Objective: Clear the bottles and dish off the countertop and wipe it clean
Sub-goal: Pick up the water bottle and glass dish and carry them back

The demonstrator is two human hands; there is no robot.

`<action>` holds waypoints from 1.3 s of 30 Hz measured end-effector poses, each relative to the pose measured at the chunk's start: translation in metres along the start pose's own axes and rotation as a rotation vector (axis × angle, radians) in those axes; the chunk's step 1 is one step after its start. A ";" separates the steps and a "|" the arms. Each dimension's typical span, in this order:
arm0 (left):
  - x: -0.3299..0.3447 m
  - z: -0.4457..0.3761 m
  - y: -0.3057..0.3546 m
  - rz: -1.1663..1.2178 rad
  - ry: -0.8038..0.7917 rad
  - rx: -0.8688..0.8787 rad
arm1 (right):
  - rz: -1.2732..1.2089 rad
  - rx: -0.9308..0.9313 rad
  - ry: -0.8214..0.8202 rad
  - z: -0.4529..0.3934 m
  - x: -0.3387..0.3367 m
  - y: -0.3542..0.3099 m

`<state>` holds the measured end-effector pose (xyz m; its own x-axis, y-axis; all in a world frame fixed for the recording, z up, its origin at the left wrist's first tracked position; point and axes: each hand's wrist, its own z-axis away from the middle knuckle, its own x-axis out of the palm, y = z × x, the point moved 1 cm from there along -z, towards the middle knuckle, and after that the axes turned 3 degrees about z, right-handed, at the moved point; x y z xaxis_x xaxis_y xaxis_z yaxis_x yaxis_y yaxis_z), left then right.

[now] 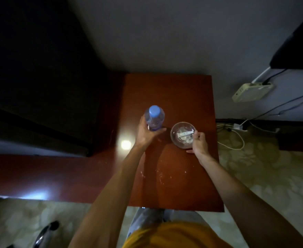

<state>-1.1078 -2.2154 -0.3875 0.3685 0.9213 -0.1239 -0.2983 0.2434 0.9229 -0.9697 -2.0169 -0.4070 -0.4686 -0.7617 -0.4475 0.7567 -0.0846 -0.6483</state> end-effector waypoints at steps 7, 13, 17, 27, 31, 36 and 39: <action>-0.007 -0.003 0.008 -0.025 -0.028 -0.033 | 0.050 -0.026 0.091 -0.005 0.007 0.004; -0.016 0.005 0.009 0.008 -0.057 -0.035 | 0.034 -0.017 0.133 0.000 0.001 0.015; -0.016 0.012 0.018 -0.005 -0.103 0.000 | -0.019 0.012 0.154 0.017 -0.018 0.025; 0.072 0.049 0.036 -0.050 -0.411 0.161 | -0.352 0.090 0.407 0.079 -0.118 0.094; 0.141 0.088 0.038 -0.059 -0.543 0.176 | -0.475 0.148 0.516 0.119 -0.176 0.142; 0.241 0.141 0.039 -0.132 -0.692 0.214 | -0.603 0.216 0.687 0.155 -0.253 0.211; 0.311 0.167 0.033 -0.191 -0.773 0.241 | -0.641 0.246 0.775 0.159 -0.298 0.260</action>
<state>-0.8556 -1.9716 -0.3348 0.9207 0.3814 -0.0825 -0.0048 0.2225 0.9749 -0.5608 -1.9138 -0.3438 -0.9153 0.0880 -0.3931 0.2933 -0.5233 -0.8001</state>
